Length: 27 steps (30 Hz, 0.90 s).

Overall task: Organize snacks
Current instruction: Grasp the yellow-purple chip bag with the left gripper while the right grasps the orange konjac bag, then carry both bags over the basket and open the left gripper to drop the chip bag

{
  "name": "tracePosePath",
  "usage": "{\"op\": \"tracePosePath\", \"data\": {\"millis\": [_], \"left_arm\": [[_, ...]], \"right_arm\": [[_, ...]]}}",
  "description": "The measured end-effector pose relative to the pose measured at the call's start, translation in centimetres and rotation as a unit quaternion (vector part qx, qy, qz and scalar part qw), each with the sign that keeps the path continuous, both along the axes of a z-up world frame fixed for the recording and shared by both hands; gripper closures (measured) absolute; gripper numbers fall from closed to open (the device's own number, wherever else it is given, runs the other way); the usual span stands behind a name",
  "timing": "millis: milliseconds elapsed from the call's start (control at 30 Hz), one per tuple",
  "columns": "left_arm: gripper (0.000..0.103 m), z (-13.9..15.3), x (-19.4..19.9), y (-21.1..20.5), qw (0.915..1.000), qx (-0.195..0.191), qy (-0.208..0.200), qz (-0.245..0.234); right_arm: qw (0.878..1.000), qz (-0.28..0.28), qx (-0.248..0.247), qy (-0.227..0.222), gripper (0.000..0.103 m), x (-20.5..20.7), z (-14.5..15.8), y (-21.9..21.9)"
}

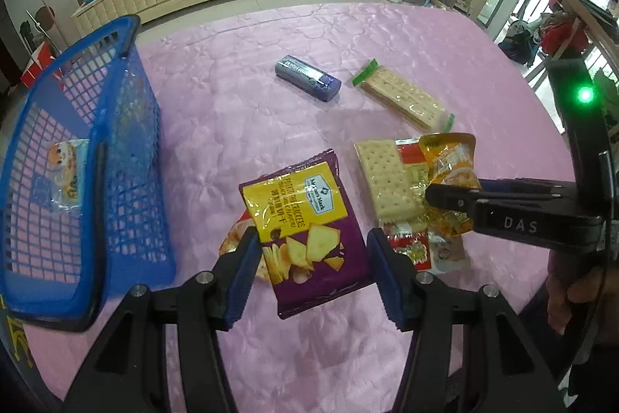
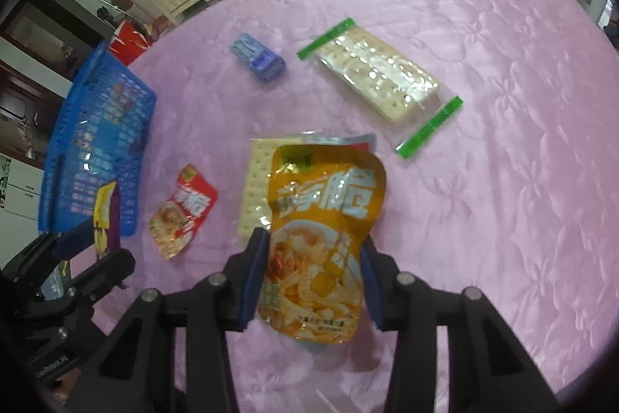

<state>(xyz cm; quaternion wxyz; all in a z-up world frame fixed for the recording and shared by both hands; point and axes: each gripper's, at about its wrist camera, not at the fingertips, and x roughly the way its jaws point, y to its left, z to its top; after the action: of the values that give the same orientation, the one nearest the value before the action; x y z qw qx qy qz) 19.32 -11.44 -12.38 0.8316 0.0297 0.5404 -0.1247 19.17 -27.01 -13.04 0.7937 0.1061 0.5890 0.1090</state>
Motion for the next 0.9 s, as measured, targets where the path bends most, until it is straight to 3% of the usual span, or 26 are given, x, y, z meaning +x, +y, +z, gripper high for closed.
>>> {"op": "tracePosePath", "data": {"millis": [233, 500, 733, 900], "left_arm": [[0.049, 4.0, -2.1, 1.8, 0.9992, -0.02, -0.036, 0.002], [0.049, 9.0, -3.8, 7.1, 0.9957, -0.038, -0.08, 0.026], [0.049, 11.7, -4.0, 13.0, 0.993, -0.014, -0.103, 0.055], [0.049, 11.8, -3.3, 17.2, 0.9917, -0.007, -0.1, 0.08]], "right_arm": [[0.998, 0.028, 0.0, -0.058, 0.055, -1.9, 5.9, 2.6], [0.987, 0.092, 0.026, -0.13, 0.071, -3.4, 12.3, 9.5], [0.978, 0.139, 0.036, -0.149, 0.072, -2.2, 13.7, 16.1], [0.974, 0.171, 0.037, -0.143, 0.072, -1.6, 13.1, 20.0]]}}
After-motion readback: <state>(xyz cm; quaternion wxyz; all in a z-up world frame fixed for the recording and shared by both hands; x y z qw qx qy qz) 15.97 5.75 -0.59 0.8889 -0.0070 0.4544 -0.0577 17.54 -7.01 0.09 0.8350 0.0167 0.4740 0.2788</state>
